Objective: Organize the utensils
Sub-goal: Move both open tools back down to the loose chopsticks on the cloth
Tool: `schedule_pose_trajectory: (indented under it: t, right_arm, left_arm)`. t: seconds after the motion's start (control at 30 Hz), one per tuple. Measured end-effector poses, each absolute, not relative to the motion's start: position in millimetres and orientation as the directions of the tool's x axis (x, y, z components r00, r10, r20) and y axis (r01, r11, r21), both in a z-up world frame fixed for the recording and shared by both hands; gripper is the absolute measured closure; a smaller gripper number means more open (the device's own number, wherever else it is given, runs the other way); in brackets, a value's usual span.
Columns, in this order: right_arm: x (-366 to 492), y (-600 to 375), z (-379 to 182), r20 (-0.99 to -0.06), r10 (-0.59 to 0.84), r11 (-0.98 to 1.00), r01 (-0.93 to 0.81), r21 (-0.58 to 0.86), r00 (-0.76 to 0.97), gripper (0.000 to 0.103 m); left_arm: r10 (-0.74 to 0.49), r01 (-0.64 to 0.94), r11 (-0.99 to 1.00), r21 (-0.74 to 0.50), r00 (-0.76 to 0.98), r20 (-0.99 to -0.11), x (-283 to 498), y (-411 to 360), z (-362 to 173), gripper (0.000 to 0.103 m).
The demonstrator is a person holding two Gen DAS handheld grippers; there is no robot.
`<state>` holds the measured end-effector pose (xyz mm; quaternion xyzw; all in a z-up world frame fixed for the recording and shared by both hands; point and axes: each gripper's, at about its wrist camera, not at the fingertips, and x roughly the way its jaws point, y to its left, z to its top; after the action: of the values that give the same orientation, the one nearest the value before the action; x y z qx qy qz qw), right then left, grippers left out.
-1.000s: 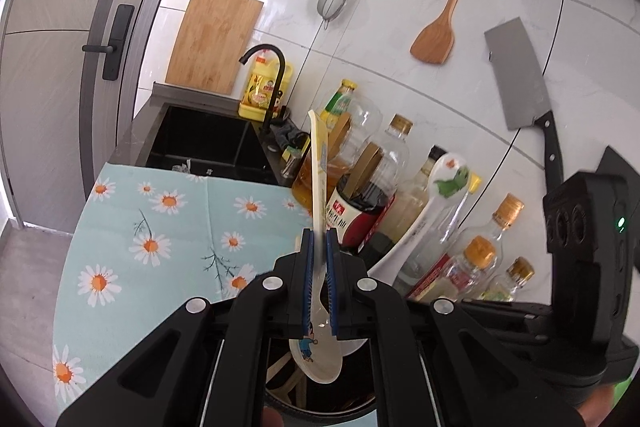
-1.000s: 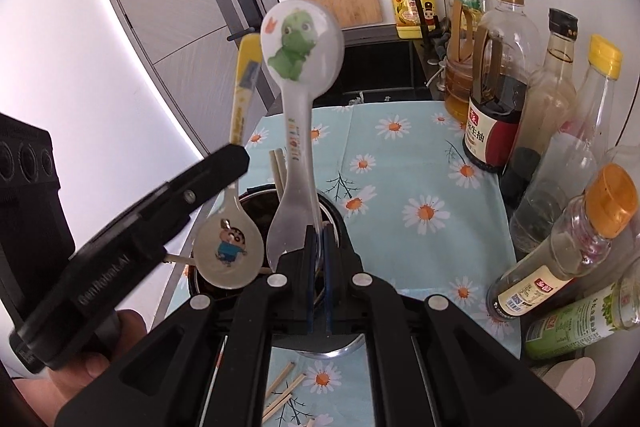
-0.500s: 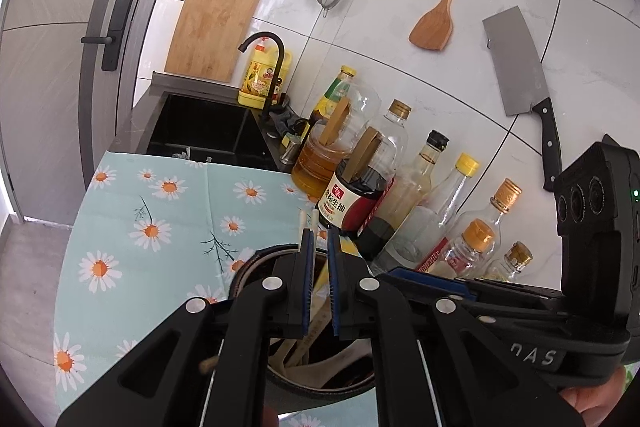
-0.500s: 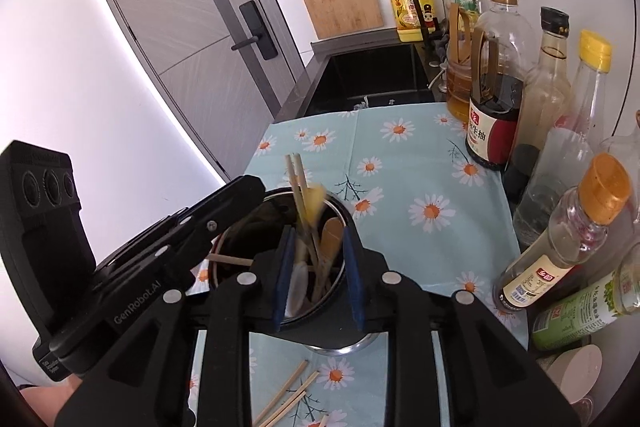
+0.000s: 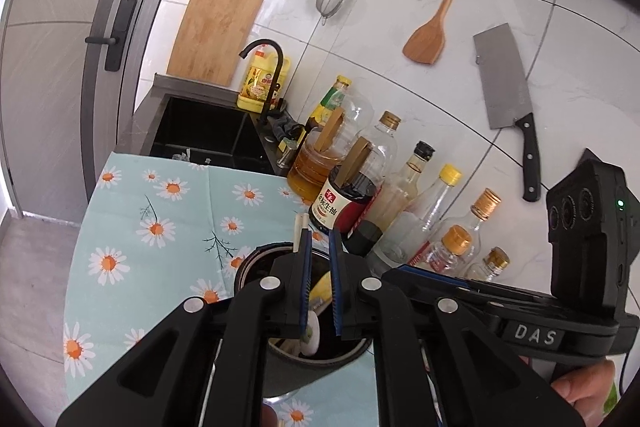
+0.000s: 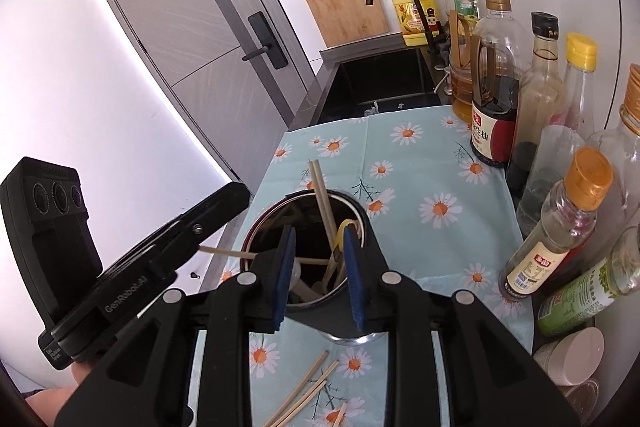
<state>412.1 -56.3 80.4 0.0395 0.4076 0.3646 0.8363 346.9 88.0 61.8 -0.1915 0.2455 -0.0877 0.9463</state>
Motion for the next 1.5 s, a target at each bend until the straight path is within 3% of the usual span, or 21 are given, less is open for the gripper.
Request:
schedule_pose_trajectory:
  t: [0.03, 0.1, 0.43, 0.53, 0.63, 0.73, 0.8, 0.93, 1.5]
  right_arm:
    - [410, -58, 82, -0.651, 0.646, 0.728, -0.577, 0.37, 0.397, 0.077]
    - [405, -62, 84, -0.649, 0.653, 0.723, -0.576, 0.381, 0.391, 0.077]
    - [373, -82, 91, -0.646, 0.673, 0.71, -0.562, 0.424, 0.361, 0.075]
    - [357, -90, 91, -0.629, 0.704, 0.682, -0.562, 0.468, 0.33, 0.066]
    - [341, -97, 88, -0.638, 0.7, 0.686, -0.553, 0.474, 0.321, 0.065]
    - [327, -102, 81, -0.668, 0.674, 0.707, -0.539, 0.458, 0.316, 0.053]
    - [320, -105, 75, -0.687, 0.655, 0.723, -0.524, 0.45, 0.314, 0.052]
    - [309, -114, 58, -0.733, 0.613, 0.76, -0.474, 0.444, 0.296, 0.04]
    - [279, -97, -23, -0.886, 0.454, 0.837, -0.386, 0.387, 0.096, 0.044]
  left_arm:
    - [-0.267, 0.08, 0.909, -0.409, 0.866, -0.423, 342, 89, 64, 0.075]
    - [-0.266, 0.092, 0.911, -0.403, 0.877, -0.4, 331, 88, 69, 0.066]
    - [-0.289, 0.138, 0.92, -0.367, 0.87, -0.399, 283, 80, 82, 0.066]
    - [-0.299, 0.154, 0.922, -0.355, 0.867, -0.4, 264, 79, 82, 0.066]
    - [-0.315, 0.172, 0.921, -0.351, 0.859, -0.404, 247, 79, 80, 0.065]
    - [-0.347, 0.193, 0.912, -0.362, 0.832, -0.432, 234, 80, 74, 0.055]
    - [-0.35, 0.195, 0.914, -0.356, 0.823, -0.447, 226, 80, 70, 0.055]
    - [-0.354, 0.188, 0.914, -0.36, 0.803, -0.479, 211, 87, 57, 0.055]
    - [-0.362, 0.161, 0.923, -0.35, 0.674, -0.644, 182, 94, -5, 0.055]
